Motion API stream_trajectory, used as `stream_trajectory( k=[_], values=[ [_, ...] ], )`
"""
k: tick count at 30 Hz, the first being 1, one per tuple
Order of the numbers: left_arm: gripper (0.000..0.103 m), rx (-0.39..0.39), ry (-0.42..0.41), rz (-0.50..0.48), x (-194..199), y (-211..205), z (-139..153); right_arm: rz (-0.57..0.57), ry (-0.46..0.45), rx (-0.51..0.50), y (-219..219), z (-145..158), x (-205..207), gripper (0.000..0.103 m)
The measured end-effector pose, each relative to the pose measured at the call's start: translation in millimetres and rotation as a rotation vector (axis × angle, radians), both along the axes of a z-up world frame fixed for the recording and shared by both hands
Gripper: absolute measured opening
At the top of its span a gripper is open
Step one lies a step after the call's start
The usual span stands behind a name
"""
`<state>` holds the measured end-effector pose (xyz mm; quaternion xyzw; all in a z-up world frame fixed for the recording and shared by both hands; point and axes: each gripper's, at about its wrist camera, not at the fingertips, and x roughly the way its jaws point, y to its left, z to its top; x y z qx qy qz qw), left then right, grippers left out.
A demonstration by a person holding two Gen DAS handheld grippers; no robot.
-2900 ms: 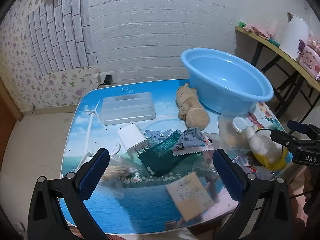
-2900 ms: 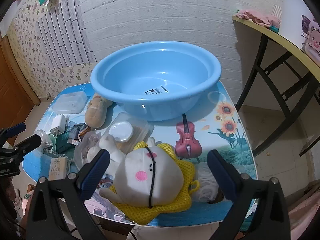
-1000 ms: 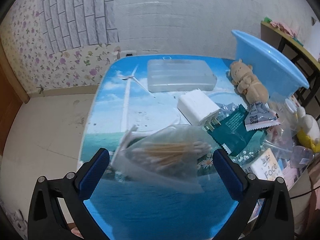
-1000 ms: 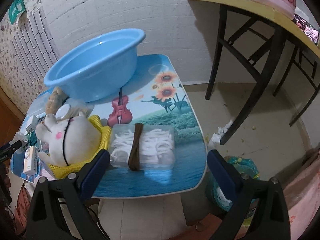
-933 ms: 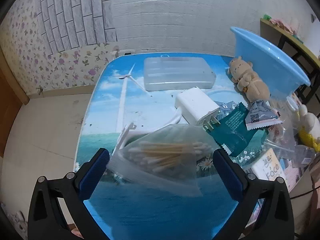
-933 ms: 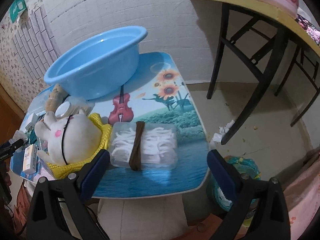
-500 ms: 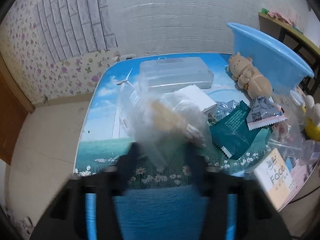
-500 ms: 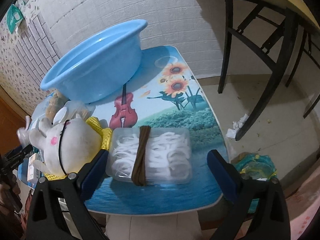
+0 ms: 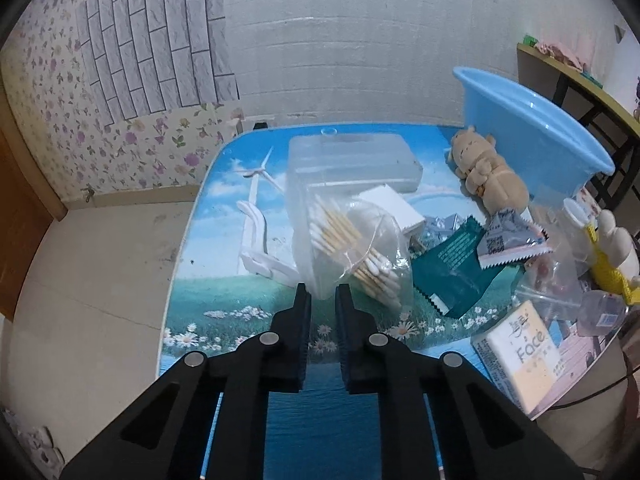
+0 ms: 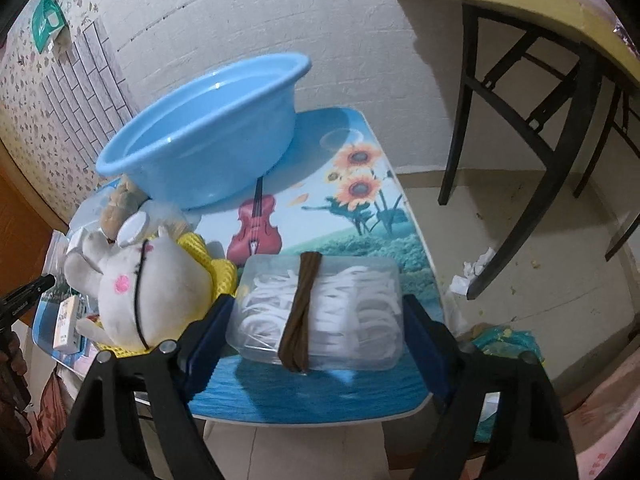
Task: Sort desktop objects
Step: 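Lift the swab bag with left gripper while right gripper lifts the clear box toward the basin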
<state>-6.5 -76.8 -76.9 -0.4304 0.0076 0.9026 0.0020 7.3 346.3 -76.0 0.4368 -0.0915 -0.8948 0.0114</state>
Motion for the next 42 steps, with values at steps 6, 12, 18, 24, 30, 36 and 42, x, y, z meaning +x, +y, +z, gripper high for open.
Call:
stream_trajectory(
  k=[6,12,18,24,30,36,42],
  values=[
    [0.006,0.0,0.044,-0.003,5.1,1.3,19.7,0.006,0.045,0.008,-4.0,18.8,1.3,0.082],
    [0.002,-0.005,0.06,-0.005,5.6,4.7,30.7,0.025,0.07,0.014,-12.7,29.5,0.3,0.082],
    [0.0,-0.007,0.077,-0.011,7.7,8.1,37.7,0.032,0.074,0.003,-15.2,31.7,-0.7,0.082],
    [0.0,-0.011,0.084,-0.003,9.0,10.3,47.0,0.039,0.078,0.002,-20.0,37.1,0.0,0.082],
    [0.0,-0.008,0.128,-0.026,10.0,22.1,74.2,0.055,0.136,0.002,-29.8,65.6,-1.9,0.082],
    [0.0,-0.002,0.172,-0.057,8.0,36.5,97.7,0.087,0.192,-0.004,-40.6,85.6,-3.8,0.082],
    [0.0,-0.003,0.188,-0.096,-0.8,55.7,111.2,0.115,0.23,-0.012,-47.6,97.2,-7.6,0.082]
  ],
)
